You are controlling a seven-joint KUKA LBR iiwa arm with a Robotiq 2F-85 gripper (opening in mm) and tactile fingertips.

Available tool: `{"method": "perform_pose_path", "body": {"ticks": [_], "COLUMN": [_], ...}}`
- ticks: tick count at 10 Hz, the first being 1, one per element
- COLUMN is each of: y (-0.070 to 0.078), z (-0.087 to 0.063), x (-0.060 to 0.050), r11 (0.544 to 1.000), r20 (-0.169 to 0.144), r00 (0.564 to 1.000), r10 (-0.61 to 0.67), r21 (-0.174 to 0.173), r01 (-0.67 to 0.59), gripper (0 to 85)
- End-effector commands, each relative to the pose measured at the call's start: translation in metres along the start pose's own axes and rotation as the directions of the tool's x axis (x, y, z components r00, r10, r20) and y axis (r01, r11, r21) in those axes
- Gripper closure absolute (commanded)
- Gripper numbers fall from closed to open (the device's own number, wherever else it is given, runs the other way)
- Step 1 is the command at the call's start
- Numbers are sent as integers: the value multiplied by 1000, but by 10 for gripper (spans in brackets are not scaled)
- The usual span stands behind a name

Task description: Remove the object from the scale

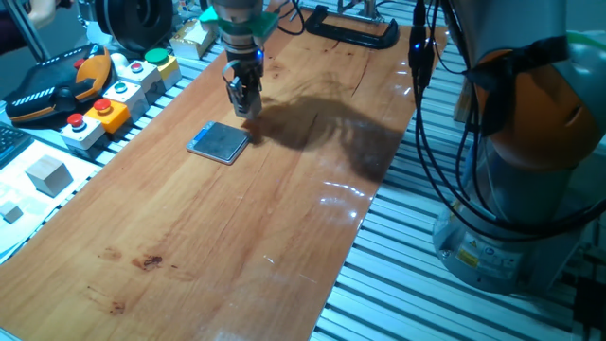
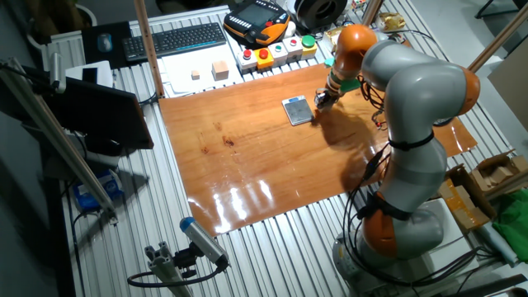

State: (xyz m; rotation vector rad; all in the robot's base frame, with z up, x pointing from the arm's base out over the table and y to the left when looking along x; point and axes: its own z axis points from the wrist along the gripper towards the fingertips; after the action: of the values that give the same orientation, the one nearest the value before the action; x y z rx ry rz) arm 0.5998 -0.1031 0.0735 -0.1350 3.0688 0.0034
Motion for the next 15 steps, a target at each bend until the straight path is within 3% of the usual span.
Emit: {"method": "perform_pose_path", "body": {"ticks": [1, 15], "y": [0, 2], "z": [3, 27], "x": [0, -1], "r11": [1000, 1000], "r20": [3, 12], "r00": [1000, 1000], "r10": [0, 21], "r21": [-4, -16], "r01": [0, -21], "gripper": [843, 843]}}
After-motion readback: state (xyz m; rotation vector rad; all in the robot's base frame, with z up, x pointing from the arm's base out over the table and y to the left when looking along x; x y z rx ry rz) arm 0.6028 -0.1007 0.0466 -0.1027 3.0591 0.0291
